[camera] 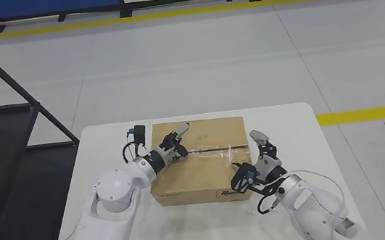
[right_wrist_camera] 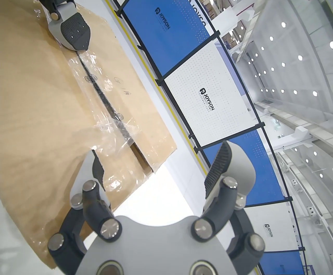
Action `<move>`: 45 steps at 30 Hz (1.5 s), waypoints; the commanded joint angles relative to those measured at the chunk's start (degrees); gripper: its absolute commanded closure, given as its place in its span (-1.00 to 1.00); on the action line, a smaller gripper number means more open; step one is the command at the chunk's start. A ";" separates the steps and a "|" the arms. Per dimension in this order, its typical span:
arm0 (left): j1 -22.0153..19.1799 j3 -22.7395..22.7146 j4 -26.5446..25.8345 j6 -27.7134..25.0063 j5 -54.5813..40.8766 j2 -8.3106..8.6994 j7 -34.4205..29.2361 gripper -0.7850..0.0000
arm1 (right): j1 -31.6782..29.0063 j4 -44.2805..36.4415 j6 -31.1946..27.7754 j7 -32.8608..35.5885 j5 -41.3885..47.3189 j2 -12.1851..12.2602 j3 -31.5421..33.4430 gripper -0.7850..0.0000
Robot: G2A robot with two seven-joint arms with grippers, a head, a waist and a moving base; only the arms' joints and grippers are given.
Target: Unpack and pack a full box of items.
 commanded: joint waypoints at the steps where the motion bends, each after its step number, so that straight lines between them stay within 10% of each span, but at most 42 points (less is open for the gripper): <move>1: 0.00 0.00 0.00 0.00 0.00 0.00 0.00 -1.00 | 0.06 0.22 0.81 -0.41 0.42 -0.18 -0.11 -1.00; 27: 0.00 0.00 0.00 0.00 0.00 0.00 0.00 -1.00 | -0.11 1.94 10.43 1.05 7.25 -2.41 3.18 -1.00; 34: 0.00 0.00 0.00 0.00 0.00 0.00 0.00 -1.00 | -1.29 0.40 1.42 -1.71 24.65 -2.46 8.07 -1.00; 38: 0.00 0.00 0.00 0.00 0.00 0.00 0.00 -1.00 | 1.14 3.00 -14.69 3.68 46.05 -2.22 12.15 -1.00; 45: 0.00 0.00 0.00 0.00 0.00 0.00 0.00 -1.00 | 2.17 3.52 -17.74 6.30 48.58 -2.03 13.04 -1.00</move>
